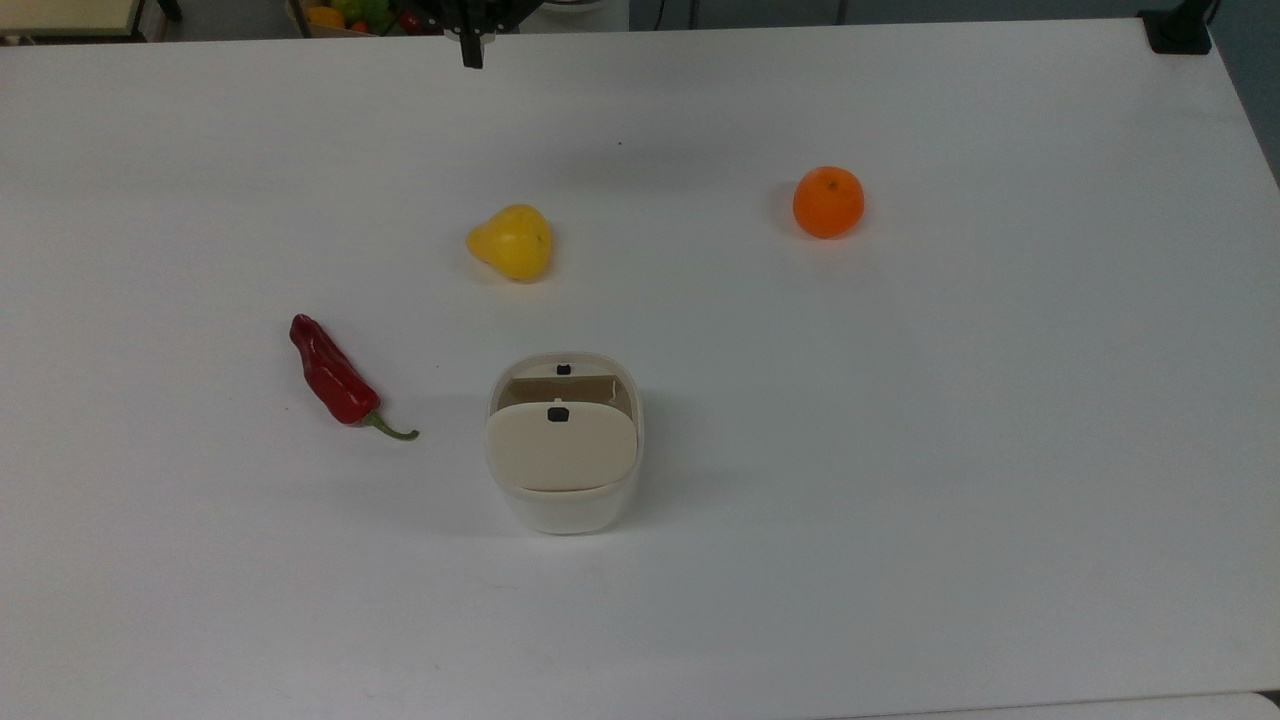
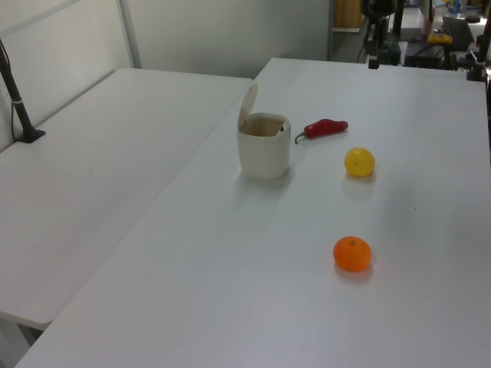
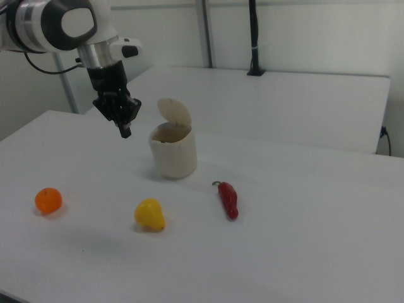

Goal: Close garbage bin
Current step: 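Move the gripper down behind the bin's raised flip lid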

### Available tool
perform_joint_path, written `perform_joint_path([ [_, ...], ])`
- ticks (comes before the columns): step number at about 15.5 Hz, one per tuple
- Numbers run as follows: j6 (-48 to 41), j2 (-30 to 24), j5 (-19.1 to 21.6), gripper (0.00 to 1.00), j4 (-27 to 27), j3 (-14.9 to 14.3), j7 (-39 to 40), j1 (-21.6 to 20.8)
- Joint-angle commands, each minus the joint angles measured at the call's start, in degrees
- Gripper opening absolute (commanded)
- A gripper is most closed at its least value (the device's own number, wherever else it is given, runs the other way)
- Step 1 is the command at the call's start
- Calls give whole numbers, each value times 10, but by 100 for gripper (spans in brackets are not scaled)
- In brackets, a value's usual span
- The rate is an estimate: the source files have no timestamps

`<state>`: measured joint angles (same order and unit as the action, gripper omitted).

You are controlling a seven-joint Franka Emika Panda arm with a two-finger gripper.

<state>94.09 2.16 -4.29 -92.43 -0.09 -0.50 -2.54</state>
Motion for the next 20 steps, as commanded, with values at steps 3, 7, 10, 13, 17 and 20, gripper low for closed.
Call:
perform_joint_path([
  [3,69,60,2,0,48,0,-3,-6],
  [7,235,93,2,0,59,5,-10,-10],
  [10,346,129,14,0,74,5,-13,-20],
  [13,488,170,24,0,74,5,-13,-28],
  [17,615,206,24,0,74,5,-14,-34],
  [20,687,231,24,0,74,5,-13,-42],
])
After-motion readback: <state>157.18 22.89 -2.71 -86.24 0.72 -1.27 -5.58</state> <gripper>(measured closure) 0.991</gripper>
